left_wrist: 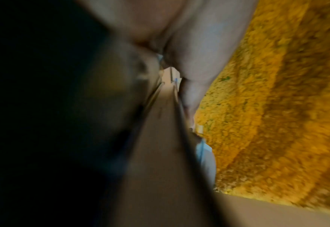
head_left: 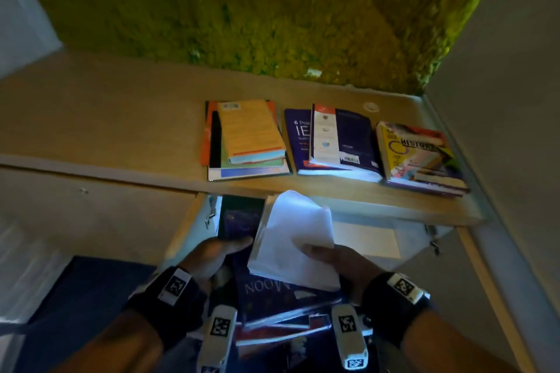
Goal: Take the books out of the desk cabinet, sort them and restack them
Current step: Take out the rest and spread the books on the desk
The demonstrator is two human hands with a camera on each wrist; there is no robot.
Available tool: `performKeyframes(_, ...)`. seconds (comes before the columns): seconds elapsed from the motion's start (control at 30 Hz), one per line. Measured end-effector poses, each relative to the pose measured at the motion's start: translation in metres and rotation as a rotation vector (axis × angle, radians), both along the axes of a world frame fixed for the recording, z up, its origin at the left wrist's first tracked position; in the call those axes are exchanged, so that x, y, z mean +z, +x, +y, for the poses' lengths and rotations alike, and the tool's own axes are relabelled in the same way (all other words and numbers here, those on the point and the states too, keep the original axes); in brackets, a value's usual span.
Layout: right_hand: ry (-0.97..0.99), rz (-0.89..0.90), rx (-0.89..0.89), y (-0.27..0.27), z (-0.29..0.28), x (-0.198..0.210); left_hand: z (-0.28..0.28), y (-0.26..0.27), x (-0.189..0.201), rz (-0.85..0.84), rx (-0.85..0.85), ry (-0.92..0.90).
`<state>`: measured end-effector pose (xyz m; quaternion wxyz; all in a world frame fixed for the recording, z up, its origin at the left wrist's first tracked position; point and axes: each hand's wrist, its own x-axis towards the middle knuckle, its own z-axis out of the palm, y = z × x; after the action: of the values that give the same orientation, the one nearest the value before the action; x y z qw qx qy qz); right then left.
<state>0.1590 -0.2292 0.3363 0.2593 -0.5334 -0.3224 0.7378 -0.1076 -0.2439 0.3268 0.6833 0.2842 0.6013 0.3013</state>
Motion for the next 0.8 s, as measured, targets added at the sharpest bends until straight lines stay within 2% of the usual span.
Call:
performKeyframes(0.1,-0.012,0.030,0.009,-0.014,0.003,0.031,0.004,-0.012,0.042,0.030,0.053,0.045)
performKeyframes(0.27,0.078,0.075,0.050,-0.028,0.019,0.078,0.011,-0.024,0.096,0.025,0.070,0.179)
performKeyframes(0.37,0.187,0.073,0.086,-0.028,0.055,0.104,0.034,-0.026,0.131,0.009,0.075,0.335)
performKeyframes(0.47,0.259,0.092,0.117,-0.028,0.117,0.115,0.080,-0.025,0.156,0.021,0.099,0.401)
performKeyframes(0.6,0.297,0.145,0.085,-0.046,0.212,0.123,0.172,-0.032,0.159,0.104,0.182,0.403)
performKeyframes(0.7,0.310,0.090,0.085,-0.060,0.271,0.122,0.237,-0.043,0.153,0.231,0.220,0.384)
performKeyframes(0.8,0.294,0.037,0.093,-0.073,0.319,0.112,0.297,-0.071,0.125,0.364,0.226,0.338)
